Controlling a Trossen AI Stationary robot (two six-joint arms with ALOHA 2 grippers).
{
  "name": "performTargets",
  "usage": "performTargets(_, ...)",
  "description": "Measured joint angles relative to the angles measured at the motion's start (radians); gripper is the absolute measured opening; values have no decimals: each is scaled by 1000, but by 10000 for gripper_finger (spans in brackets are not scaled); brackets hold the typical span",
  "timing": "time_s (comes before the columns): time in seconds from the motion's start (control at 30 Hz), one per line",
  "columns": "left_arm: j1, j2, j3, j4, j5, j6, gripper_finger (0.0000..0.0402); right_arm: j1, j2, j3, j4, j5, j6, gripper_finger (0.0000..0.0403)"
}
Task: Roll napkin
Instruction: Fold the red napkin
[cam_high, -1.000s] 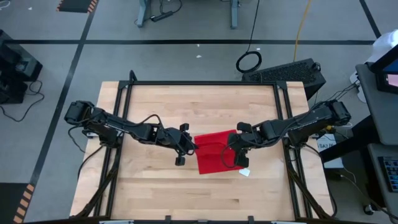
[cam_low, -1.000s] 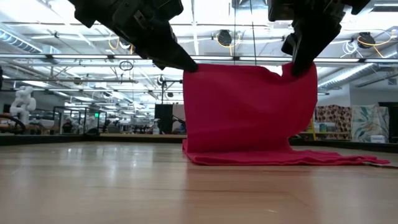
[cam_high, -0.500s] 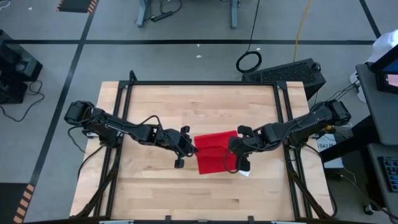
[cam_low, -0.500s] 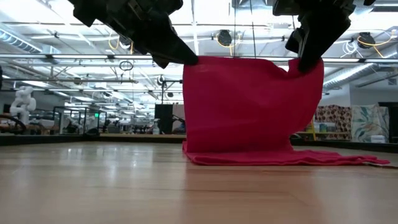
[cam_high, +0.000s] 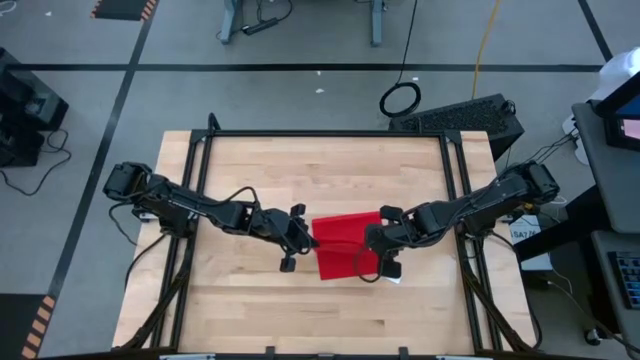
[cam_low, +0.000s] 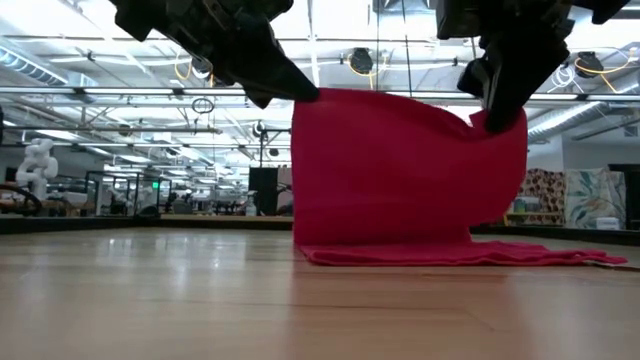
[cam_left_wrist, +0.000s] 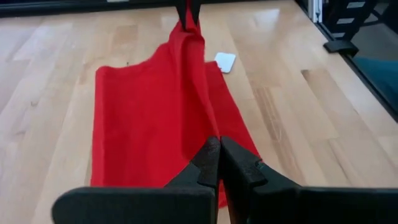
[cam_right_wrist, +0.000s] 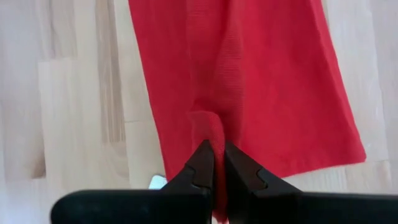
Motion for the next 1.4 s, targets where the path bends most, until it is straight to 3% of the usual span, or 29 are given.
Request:
performTargets(0.6,-17,24,0,33,1,-27,17,0,-2,0,-42,1,-7,9)
performTargets(1.07,-21,85,-1,64,-24,-27,94,0,-2,0,-39,-3,4,9)
performTargets(1.23,-26,102,0,72,-26,-110,113,0,-2,0,-34,-3,4,9)
performTargets(1.4,-67,200,-1,137,-31,-180,141,0,-2,0,-21,0,4,9)
